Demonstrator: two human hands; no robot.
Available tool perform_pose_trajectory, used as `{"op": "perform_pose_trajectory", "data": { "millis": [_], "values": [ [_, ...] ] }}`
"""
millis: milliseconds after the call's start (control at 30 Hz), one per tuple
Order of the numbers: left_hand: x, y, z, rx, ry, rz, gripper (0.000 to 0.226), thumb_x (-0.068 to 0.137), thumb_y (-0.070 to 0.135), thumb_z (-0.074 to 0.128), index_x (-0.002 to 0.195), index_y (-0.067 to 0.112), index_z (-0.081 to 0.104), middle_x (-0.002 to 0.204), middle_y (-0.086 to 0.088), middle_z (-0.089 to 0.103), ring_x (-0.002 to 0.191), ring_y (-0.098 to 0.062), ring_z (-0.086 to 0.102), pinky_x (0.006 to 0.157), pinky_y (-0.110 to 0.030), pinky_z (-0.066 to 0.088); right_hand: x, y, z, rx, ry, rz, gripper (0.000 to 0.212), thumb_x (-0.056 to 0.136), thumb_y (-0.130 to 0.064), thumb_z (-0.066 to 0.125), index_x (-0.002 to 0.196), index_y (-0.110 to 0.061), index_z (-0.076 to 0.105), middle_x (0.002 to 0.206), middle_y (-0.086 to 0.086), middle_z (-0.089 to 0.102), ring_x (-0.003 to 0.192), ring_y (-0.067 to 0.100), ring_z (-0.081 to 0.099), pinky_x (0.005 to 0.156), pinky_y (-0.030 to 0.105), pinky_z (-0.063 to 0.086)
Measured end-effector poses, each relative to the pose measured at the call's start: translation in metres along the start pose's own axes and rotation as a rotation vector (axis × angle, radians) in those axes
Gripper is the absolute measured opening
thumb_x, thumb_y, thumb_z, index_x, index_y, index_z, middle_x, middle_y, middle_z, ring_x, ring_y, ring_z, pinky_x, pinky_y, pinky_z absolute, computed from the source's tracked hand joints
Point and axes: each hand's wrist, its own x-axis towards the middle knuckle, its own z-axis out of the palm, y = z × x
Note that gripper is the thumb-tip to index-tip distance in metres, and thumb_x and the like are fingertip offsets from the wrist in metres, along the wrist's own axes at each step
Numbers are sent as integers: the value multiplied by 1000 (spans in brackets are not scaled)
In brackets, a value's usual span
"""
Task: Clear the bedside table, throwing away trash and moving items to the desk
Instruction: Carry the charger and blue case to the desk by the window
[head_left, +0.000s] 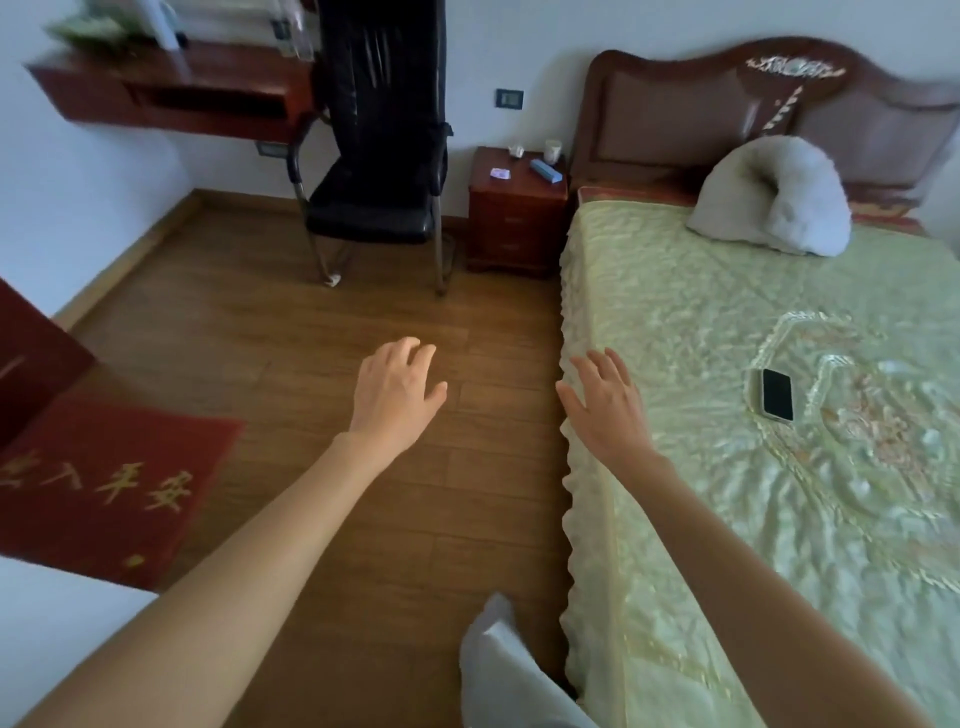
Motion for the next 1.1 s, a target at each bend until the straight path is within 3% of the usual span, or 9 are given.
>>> {"op": "perform_pose_trajectory", "data": {
  "millis": [467, 1100],
  "values": [
    [225, 13, 31, 25, -28, -16, 53, 93, 42, 49, 137, 13, 44, 139, -9, 48, 130, -25, 43, 106, -41, 37, 218, 53, -11, -38, -21, -5, 51, 98, -41, 37, 141, -14, 37, 149, 11, 34, 144, 27, 14, 116, 44, 20],
    [584, -61, 57, 13, 42, 96, 52, 92, 37, 53, 136, 10, 45, 137, -11, 50, 127, -28, 45, 103, -44, 37, 560, 38, 21, -109, 62, 63, 50, 98, -41, 37, 139, -13, 41, 148, 10, 37, 142, 27, 18, 114, 41, 19]
  ]
}}
